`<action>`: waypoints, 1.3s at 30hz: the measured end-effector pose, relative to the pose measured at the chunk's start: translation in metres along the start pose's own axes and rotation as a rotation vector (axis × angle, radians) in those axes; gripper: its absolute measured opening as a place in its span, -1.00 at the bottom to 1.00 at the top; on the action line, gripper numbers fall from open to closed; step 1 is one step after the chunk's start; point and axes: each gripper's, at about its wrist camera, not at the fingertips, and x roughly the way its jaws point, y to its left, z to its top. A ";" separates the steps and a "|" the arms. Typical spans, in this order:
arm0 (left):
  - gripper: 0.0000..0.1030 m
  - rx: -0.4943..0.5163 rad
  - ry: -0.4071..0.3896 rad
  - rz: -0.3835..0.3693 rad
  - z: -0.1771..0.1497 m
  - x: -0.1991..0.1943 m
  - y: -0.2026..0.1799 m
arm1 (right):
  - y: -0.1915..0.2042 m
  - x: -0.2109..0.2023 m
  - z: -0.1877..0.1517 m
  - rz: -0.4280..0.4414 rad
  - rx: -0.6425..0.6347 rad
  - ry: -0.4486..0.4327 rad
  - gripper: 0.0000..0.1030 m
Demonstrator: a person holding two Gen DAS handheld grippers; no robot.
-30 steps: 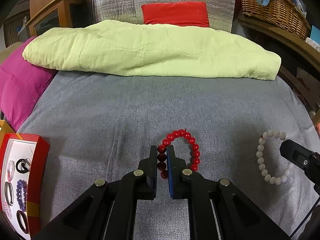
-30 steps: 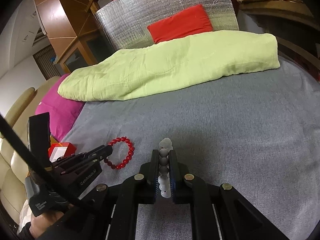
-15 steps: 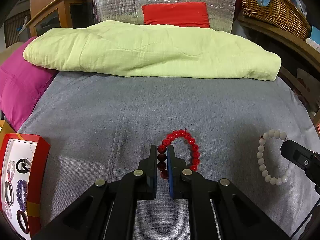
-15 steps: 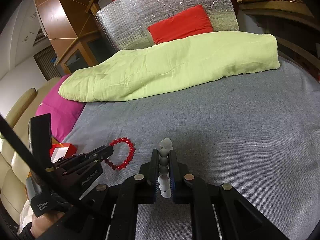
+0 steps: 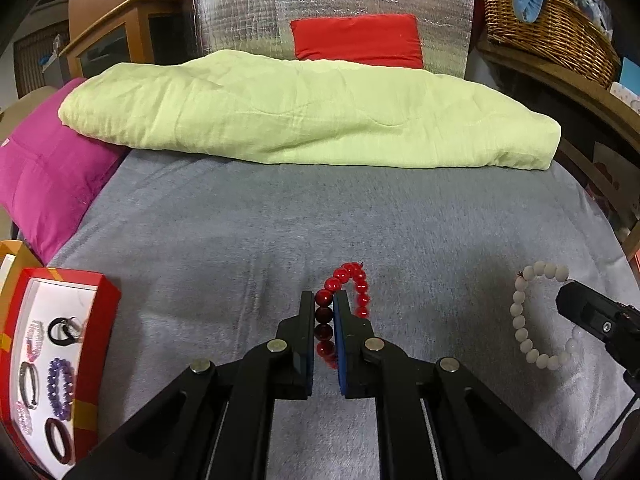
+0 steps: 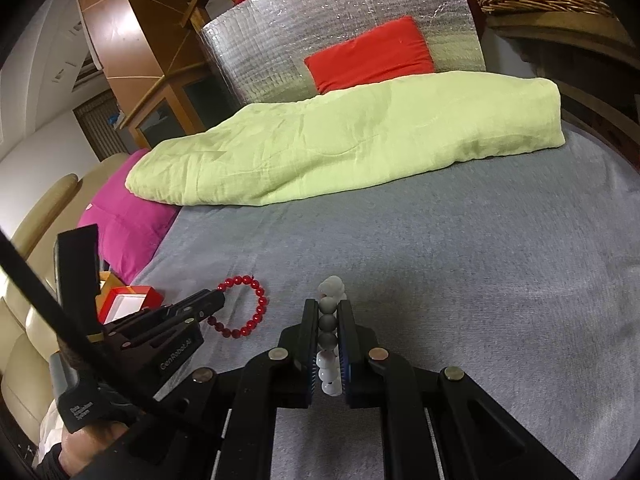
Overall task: Organize jewelry
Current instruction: 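Lift the white bracelet with the right gripper while the left gripper holds the red bracelet, then carry the red and white beaded bracelets over the red-rimmed tray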
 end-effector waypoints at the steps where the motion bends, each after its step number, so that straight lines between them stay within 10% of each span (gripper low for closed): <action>1: -0.82 -0.001 0.000 0.004 -0.002 -0.004 0.002 | 0.002 -0.001 -0.001 -0.001 -0.004 0.004 -0.81; 23: -0.82 -0.189 -0.007 0.029 -0.049 -0.094 0.097 | 0.108 -0.033 -0.032 0.068 -0.156 0.058 -0.81; 39: -0.82 -0.474 0.000 0.254 -0.079 -0.102 0.297 | 0.300 0.047 -0.042 0.340 -0.321 0.192 -0.81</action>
